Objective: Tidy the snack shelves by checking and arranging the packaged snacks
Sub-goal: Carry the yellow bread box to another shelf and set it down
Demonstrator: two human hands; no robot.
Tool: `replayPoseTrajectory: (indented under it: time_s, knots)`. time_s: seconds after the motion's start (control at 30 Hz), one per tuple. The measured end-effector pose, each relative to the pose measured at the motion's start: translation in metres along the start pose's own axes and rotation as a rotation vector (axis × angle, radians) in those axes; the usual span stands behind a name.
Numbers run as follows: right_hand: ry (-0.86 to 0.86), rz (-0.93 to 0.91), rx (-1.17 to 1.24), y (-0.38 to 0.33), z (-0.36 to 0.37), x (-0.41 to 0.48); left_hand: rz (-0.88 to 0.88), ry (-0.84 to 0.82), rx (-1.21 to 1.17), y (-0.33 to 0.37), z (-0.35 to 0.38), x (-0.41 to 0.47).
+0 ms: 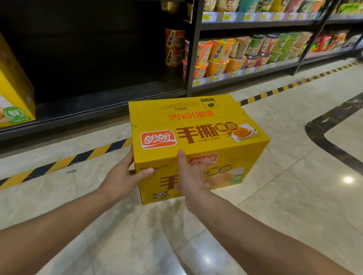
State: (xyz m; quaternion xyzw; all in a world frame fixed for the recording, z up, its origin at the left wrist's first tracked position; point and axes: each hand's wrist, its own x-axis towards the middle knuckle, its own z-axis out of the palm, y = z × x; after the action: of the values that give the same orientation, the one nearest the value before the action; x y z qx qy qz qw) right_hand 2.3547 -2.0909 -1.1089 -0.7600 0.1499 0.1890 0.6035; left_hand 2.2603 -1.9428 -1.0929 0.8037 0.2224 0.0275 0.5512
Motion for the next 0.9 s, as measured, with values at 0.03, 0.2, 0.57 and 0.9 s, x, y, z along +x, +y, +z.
replayPoseTrajectory:
  time_s: [0.03,0.2,0.57,0.9]
  knots:
    - [-0.001,0.005,0.027,0.0,-0.004,0.0,0.005,-0.001,0.01,-0.001,-0.004,0.002]
    - [0.038,-0.074,-0.013,0.027,-0.056,0.045,-0.003,0.004,0.023,-0.012,-0.016,0.017]
    - [0.13,-0.098,-0.232,0.024,-0.163,0.084,-0.006,0.054,-0.015,-0.021,-0.023,0.036]
    - [-0.096,-0.181,-0.303,0.044,-0.161,0.092,-0.241,-0.029,-0.019,-0.064,0.005,0.04]
